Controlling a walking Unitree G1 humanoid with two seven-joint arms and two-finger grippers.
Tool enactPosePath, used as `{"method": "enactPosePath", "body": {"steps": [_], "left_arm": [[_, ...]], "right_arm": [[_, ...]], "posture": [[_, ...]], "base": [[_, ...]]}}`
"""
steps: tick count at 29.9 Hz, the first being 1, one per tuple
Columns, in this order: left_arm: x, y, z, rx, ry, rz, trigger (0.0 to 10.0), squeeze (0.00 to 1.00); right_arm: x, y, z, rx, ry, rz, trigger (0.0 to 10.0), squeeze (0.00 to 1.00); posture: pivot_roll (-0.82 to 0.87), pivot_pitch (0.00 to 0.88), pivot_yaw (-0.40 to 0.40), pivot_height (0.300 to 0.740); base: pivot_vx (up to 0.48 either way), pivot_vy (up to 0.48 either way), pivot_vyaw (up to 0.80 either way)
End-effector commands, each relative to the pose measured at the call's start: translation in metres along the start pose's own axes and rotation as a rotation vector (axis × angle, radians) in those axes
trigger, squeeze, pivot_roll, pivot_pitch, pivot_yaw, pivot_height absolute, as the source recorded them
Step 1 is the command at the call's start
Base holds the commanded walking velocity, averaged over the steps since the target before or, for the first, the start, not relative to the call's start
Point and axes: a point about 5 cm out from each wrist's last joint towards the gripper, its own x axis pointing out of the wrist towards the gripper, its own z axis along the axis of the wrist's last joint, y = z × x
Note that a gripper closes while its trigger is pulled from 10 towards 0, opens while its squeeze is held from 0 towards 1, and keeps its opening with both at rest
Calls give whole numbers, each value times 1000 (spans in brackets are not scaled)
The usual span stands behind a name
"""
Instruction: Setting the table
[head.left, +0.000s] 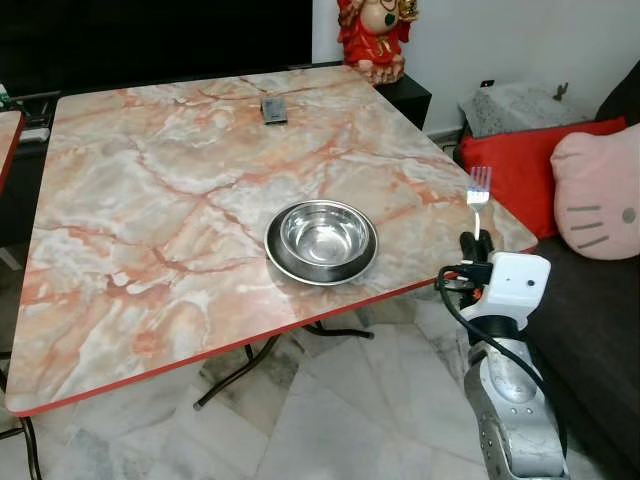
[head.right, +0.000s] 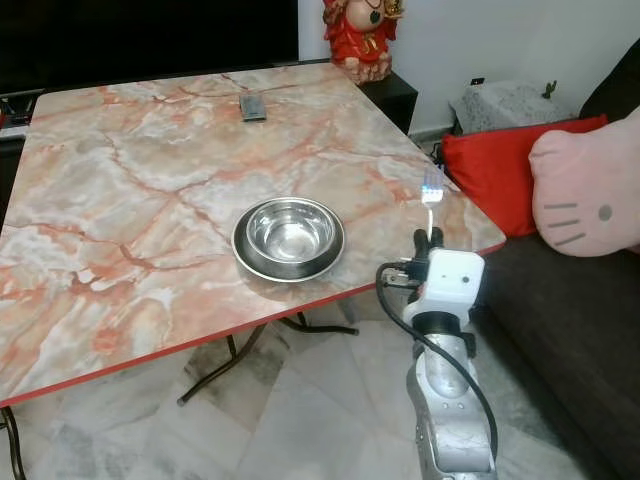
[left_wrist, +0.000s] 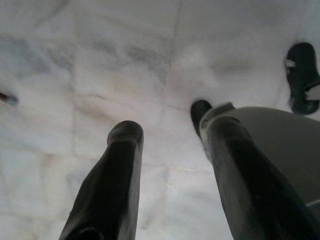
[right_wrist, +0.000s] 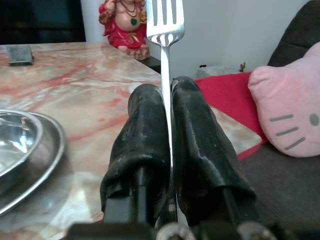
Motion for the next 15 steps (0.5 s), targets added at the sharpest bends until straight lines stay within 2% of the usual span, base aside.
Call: {"method": "enactPosePath", "body": {"steps": [1, 2, 5, 6, 8, 12, 15], "left_arm": [[-2, 4, -10, -103, 44, 46, 10000, 0], [-3, 13, -12, -216, 53, 104, 10000, 0], [-4, 21, -14, -305, 52, 150, 10000, 0], [-6, 29, -18, -363, 60, 189, 10000, 0], [-8, 35, -22, -394, 71, 213, 10000, 0], [-10, 38, -25, -387, 77, 214, 10000, 0], [-10, 39, -26, -368, 77, 201, 10000, 0]], "right_arm": [[0, -4, 0, -3, -1, -11, 10000, 0], [1, -4, 0, -2, -1, -10, 10000, 0], [1, -4, 0, -2, -3, -8, 10000, 0], [1, -4, 0, -3, -2, -7, 10000, 0], [2, -5, 0, -4, -2, -5, 10000, 0], [2, -5, 0, -4, -2, -3, 10000, 0], [3, -3, 1, -3, -3, 1, 10000, 0]], "posture": [[-50, 146, -27, 740], [-51, 145, -28, 740], [-52, 143, -28, 740], [-47, 143, -31, 740], [-45, 143, -33, 740], [-45, 143, -35, 740], [-46, 143, -36, 740]], "base": [[0, 0, 0], [0, 0, 0], [0, 0, 0], [0, 0, 0], [0, 0, 0], [0, 0, 0], [271, 0, 0]]}}
